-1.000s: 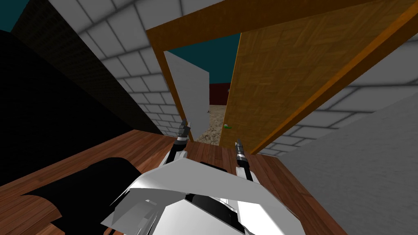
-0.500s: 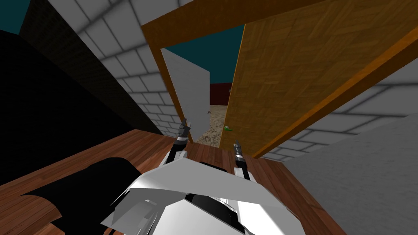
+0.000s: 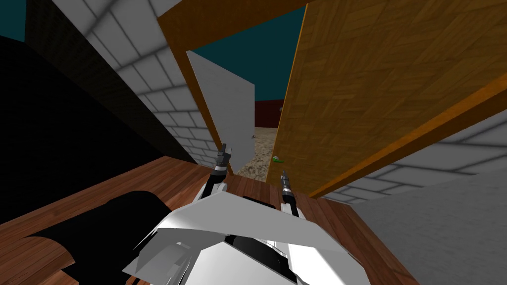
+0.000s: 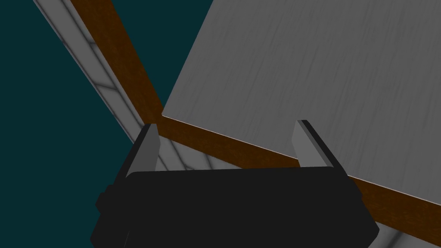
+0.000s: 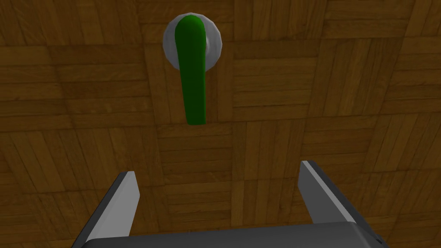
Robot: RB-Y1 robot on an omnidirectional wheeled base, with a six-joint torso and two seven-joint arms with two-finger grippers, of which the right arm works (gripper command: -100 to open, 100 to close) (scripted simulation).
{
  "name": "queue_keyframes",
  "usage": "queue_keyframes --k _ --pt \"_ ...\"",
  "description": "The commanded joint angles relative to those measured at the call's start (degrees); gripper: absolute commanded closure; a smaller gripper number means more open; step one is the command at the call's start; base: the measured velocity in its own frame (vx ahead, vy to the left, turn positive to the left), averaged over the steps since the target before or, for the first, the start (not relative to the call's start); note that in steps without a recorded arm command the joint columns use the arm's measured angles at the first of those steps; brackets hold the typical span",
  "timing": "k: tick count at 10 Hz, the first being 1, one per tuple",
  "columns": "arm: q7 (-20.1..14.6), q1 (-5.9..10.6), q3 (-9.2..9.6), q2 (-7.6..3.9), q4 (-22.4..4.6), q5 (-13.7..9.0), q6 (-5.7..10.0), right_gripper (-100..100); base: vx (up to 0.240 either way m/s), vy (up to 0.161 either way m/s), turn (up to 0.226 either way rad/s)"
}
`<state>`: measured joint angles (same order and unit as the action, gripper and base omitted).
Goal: Push the door open
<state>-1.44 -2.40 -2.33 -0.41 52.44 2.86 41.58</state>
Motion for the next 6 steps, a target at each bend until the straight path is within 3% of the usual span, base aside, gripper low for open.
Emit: queue_keyframes --k 1,3,4,6 --pt "0.4 0.36 0.05 0.96 -1.7 0.0 0.33 -100 0.138 -0.047 0.05" --pt "0.3 0.33 0.07 0.99 -1.7 0.0 0.35 -100 0.068 -0.017 0.013" --pt "0.4 0.57 -0.1 -0.3 -2.2 -0.1 0.58 -100 0.103 0.001 0.019" --pt "0.5 0.78 -0.3 -1.15 -2.7 -0.2 0.72 -100 0.181 -0.004 0.019"
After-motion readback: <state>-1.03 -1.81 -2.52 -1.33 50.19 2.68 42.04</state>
